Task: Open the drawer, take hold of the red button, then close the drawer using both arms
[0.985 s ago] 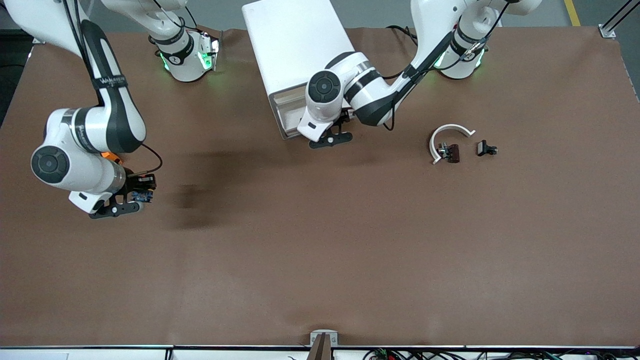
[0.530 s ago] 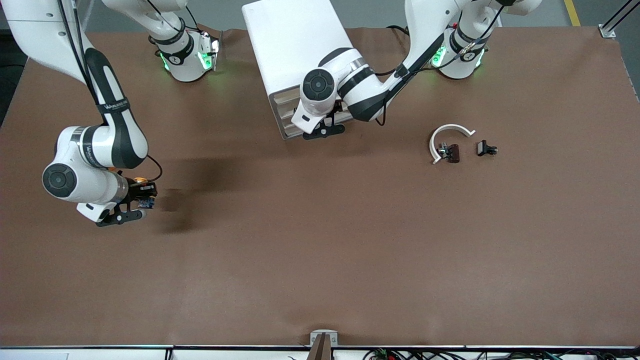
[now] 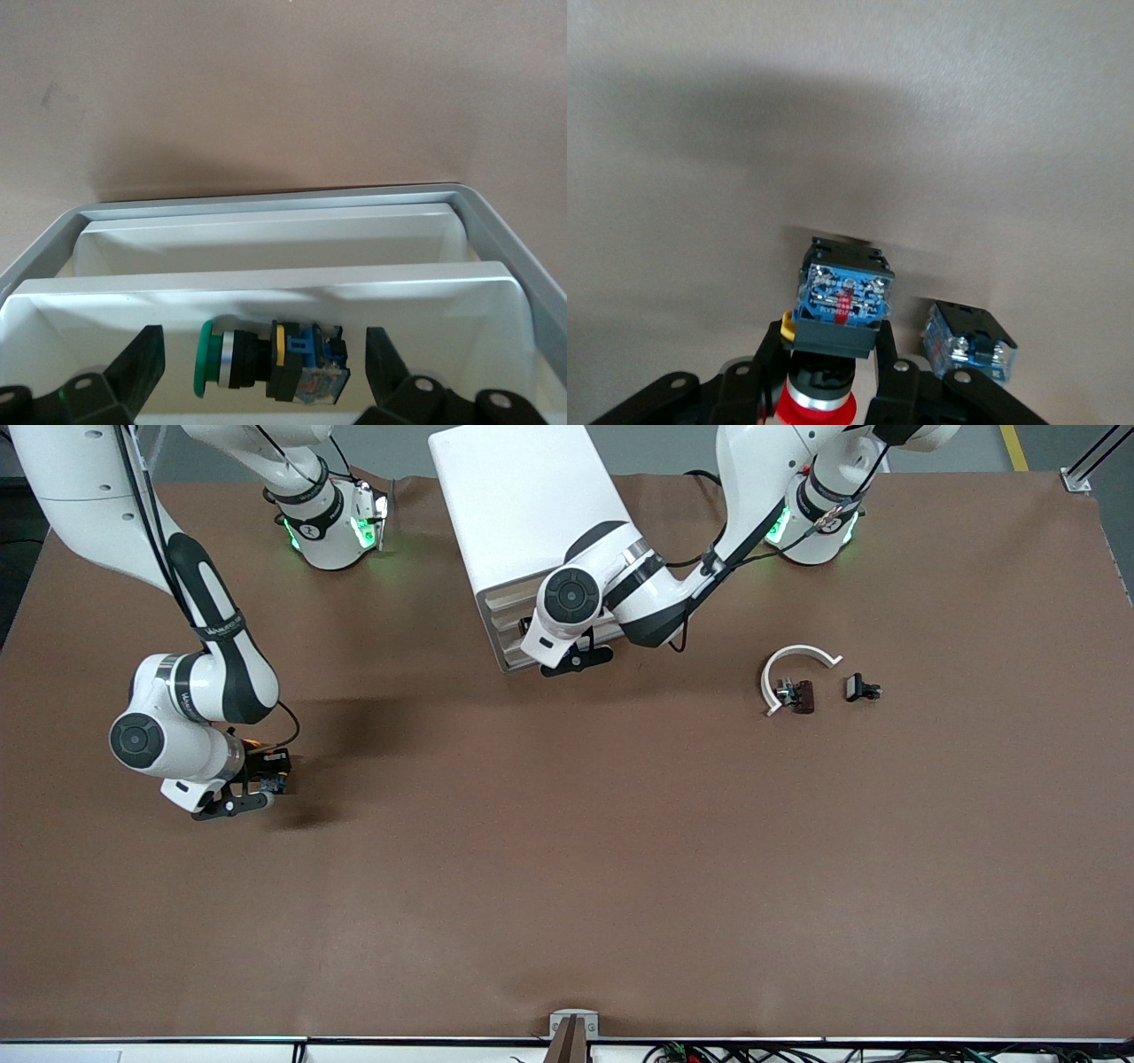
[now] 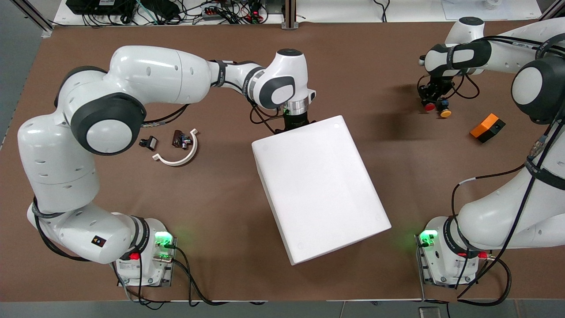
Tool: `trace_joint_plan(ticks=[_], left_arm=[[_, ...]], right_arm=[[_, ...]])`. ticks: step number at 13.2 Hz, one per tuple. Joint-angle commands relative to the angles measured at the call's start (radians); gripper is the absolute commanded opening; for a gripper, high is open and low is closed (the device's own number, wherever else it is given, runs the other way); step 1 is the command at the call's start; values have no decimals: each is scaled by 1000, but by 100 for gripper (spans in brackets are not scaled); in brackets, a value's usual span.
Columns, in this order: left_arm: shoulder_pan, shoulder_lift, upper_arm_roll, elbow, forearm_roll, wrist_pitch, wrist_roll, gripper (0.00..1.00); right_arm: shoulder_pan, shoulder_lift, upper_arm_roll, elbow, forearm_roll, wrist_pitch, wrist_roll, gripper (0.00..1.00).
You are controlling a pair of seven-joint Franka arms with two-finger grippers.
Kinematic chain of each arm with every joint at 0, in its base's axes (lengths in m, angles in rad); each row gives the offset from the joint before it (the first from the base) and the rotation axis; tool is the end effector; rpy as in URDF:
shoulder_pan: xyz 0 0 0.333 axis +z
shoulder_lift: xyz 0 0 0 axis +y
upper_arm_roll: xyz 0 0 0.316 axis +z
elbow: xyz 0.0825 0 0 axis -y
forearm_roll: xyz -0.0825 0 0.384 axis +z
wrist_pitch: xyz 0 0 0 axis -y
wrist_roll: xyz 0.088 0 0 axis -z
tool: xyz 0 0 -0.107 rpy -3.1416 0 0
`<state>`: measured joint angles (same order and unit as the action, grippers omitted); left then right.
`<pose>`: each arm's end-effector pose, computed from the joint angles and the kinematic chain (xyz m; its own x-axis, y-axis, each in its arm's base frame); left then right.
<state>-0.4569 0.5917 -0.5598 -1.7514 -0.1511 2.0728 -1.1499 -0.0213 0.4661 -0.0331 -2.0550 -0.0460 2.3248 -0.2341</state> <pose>0.3569 -0.5333 0.2669 0.8567 0.2442 -0.4543 0.2600 -0.9652 -0.0286 0.5707 -0.0320 0.1918 0.9568 0.2110 -0.2000 0.2144 -0.9767 -0.0049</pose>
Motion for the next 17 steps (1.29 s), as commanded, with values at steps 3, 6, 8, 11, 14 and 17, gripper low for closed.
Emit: trace_joint_plan(ticks=[3,6,8,11,14,17], left_arm=[[111,-1,24,139,2,-150,-13,100],[223,-15,21,278,106,-318,-5,100],[295,-52,21,300,175,-330,-1,100],[388,-127,21,300,348,-329,77,100],[481,-174,20,300,453,-330,194,100],[599,-174,17,355,452,-329,404,100]], right_arm=[[-14,3,13,-4,-12,8,-5,45],[-14,-1,13,6,-11,4,-2,100],[-12,-9,13,15,-11,-11,5,100],[-6,-30,15,65,-8,-100,25,100],[33,-75,19,81,-8,-146,191,100],[67,-162,21,76,-5,-206,268,100]])
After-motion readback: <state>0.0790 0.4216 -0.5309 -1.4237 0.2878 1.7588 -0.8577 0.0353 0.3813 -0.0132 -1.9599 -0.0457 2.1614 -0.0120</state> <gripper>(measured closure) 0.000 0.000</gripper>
